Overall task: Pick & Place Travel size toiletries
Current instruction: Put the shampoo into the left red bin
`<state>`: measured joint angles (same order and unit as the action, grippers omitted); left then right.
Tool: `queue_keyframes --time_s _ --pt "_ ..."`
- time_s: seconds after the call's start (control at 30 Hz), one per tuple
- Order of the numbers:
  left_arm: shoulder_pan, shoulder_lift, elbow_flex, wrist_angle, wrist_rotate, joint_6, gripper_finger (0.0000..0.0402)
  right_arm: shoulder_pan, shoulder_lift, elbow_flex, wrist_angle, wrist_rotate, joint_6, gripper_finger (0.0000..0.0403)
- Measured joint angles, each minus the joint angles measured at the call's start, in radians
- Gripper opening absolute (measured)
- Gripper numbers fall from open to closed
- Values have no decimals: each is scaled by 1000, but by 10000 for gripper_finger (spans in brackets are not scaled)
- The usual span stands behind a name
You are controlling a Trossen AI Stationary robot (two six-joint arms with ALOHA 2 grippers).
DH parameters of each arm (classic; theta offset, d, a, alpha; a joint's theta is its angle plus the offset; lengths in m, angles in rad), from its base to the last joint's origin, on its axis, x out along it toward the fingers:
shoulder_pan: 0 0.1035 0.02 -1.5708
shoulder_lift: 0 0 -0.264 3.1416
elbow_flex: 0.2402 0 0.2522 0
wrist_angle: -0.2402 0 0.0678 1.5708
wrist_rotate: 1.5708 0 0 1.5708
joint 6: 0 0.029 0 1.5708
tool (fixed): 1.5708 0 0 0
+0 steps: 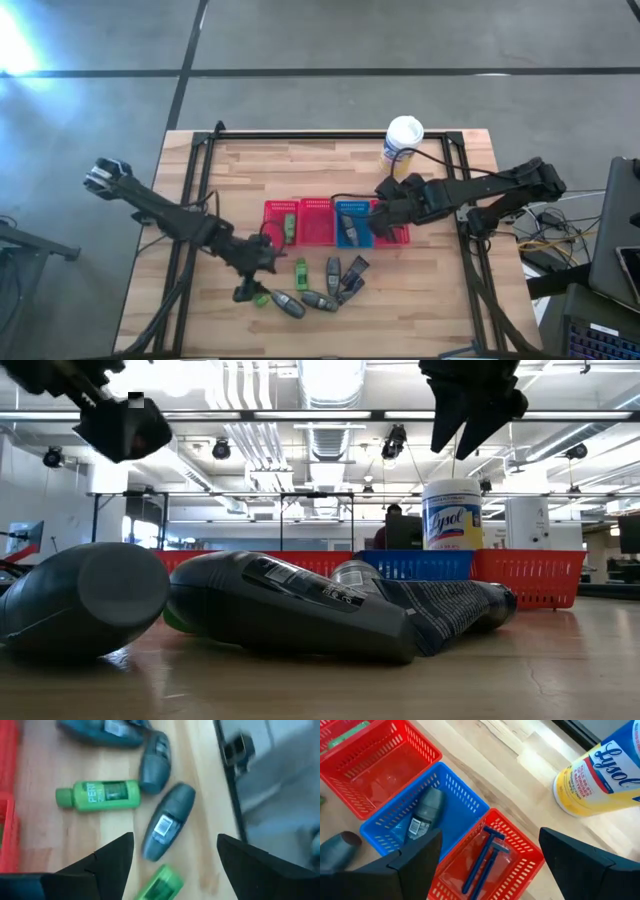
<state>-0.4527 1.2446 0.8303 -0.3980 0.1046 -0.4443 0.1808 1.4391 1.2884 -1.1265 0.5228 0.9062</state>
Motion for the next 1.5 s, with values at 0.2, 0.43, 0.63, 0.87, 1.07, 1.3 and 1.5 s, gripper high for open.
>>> queue_keyframes --time_s 0.2,0.43,0.63,0.87,1.07,1.3,1.5 --pt "-53 101 18 -128 7 250 288 -1 0 0 0 -4 33 305" --pt "-76 178 23 -184 21 454 288 -9 1 0 0 -6 69 289" --pt "-95 247 16 -203 35 508 288 -12 1 0 -1 -8 92 286" --pt "-94 358 19 -165 10 524 286 -12 1 -2 -3 -7 116 306" --pt "-96 374 20 -169 -5 480 216 -12 1 -2 -13 -7 116 319" --pt "-74 280 11 -193 62 194 124 -12 -3 -2 -23 -7 116 317" --pt "-27 108 13 -197 -97 -297 124 -14 -11 -2 -27 1 108 291"
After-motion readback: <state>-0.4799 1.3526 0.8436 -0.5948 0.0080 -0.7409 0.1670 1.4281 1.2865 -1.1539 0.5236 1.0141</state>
